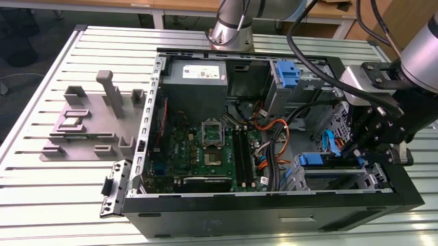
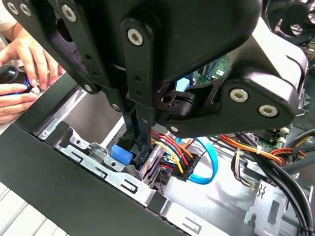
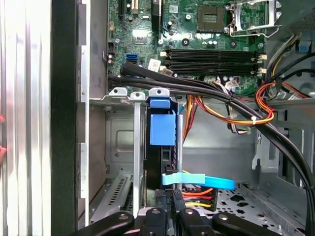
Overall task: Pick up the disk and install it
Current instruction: 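Insert the second disk wire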
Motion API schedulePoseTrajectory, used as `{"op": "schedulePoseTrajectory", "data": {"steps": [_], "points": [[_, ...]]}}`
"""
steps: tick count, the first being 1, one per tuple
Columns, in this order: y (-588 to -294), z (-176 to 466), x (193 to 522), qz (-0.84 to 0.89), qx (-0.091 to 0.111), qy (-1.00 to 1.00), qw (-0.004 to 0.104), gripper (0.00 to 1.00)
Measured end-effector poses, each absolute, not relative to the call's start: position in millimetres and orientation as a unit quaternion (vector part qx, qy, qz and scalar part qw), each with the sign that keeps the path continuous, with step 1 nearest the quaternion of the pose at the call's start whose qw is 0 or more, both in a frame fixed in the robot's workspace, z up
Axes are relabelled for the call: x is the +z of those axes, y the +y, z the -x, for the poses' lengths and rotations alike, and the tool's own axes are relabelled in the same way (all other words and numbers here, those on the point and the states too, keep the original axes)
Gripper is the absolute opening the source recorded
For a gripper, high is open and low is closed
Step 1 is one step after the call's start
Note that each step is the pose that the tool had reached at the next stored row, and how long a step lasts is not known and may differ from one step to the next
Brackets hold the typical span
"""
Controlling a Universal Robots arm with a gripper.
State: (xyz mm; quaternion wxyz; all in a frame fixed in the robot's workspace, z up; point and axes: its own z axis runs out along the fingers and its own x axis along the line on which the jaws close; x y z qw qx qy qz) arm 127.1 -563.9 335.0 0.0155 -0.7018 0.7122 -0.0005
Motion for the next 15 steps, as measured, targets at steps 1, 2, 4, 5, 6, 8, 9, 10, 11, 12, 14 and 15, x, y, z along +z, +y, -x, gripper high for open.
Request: {"op": "schedulePoseTrajectory", "data": {"steps": [1, 2, 4, 5, 6, 8, 9, 10, 11, 12, 14, 15], "points": [[-563.9, -127.2, 334.8, 0.700, -0.001, 0.714, 0.015, 0.16], [-563.9, -127.2, 334.4, 0.698, -0.001, 0.716, 0.015, 0.16], [-563.9, -127.2, 333.6, 0.695, -0.001, 0.719, 0.015, 0.16], [-563.9, -127.2, 333.2, 0.693, -0.001, 0.721, 0.015, 0.16], [-563.8, -127.2, 332.9, 0.692, -0.001, 0.722, 0.015, 0.16], [-563.9, -127.1, 332.6, 0.692, -0.001, 0.722, 0.015, 0.16], [-563.9, -127.1, 332.5, 0.692, -0.001, 0.722, 0.015, 0.16], [-563.9, -127.1, 332.4, 0.692, -0.001, 0.722, 0.015, 0.16], [-563.8, -127.1, 332.4, 0.692, -0.001, 0.722, 0.016, 0.16], [-563.6, -127.1, 332.3, 0.692, -0.001, 0.722, 0.016, 0.16], [-563.2, -127.1, 332.8, 0.692, -0.001, 0.722, 0.016, 0.16], [-563.1, -127.1, 332.9, 0.692, -0.001, 0.722, 0.016, 0.16]]}}
